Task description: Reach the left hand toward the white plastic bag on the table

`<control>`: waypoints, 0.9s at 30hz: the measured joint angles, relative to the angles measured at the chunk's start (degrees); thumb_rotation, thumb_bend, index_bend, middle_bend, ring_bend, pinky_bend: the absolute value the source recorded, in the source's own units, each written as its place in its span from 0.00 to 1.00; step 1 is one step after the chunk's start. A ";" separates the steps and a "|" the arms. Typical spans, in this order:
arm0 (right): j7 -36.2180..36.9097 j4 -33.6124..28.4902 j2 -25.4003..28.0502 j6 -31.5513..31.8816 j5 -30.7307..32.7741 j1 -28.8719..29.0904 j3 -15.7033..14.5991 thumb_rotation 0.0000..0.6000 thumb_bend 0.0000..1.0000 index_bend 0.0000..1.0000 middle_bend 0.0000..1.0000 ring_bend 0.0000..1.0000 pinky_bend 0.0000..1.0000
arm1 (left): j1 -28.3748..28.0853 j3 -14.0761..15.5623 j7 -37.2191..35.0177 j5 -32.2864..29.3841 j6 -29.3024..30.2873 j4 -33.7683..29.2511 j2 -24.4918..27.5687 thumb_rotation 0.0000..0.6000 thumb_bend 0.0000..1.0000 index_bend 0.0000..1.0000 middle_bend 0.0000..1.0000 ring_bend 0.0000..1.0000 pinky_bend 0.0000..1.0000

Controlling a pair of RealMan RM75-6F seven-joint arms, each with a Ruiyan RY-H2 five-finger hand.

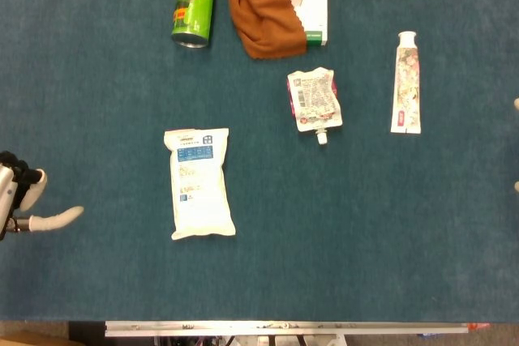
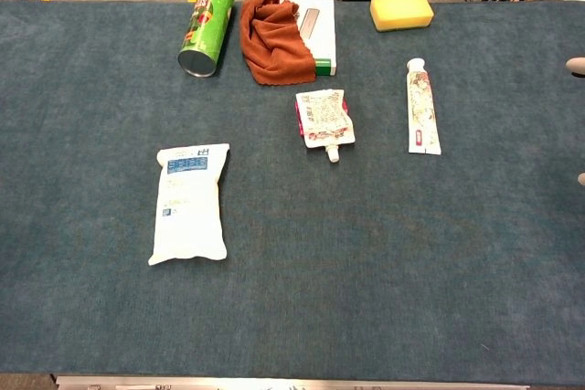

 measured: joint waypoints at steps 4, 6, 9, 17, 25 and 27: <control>-0.10 -0.07 0.04 -0.14 0.12 0.01 0.01 1.00 0.00 0.03 0.16 0.06 0.06 | -0.27 0.25 -2.32 -0.14 -0.17 -0.90 0.59 0.12 0.00 1.00 1.00 0.89 0.42; -0.18 -0.11 0.03 -0.21 0.19 0.01 0.02 1.00 0.00 0.03 0.16 0.06 0.06 | -0.35 0.37 -3.12 -0.03 -0.18 -1.01 0.73 0.04 0.00 1.00 1.00 0.89 0.30; -0.27 -0.14 0.01 -0.21 0.23 -0.01 0.03 1.00 0.00 0.04 0.16 0.06 0.06 | -0.51 0.65 -4.36 0.36 -0.17 -1.02 1.00 0.00 0.00 1.00 1.00 0.89 0.25; -0.43 -0.22 0.00 -0.12 0.32 -0.07 0.12 1.00 0.00 0.04 0.16 0.06 0.06 | -0.87 1.11 -6.31 1.22 -0.01 -0.32 0.99 0.00 0.00 1.00 1.00 0.90 0.23; -0.70 -0.33 -0.01 -0.07 0.34 -0.14 0.12 1.00 0.00 0.04 0.17 0.06 0.06 | -1.12 1.55 -9.05 1.50 0.02 -0.61 0.90 0.00 0.00 1.00 1.00 0.90 0.22; -0.87 -0.31 -0.05 -0.13 0.41 -0.16 0.12 1.00 0.00 0.04 0.17 0.06 0.06 | -1.25 1.70 -10.26 1.58 -0.06 -1.08 0.96 0.00 0.00 1.00 1.00 0.90 0.22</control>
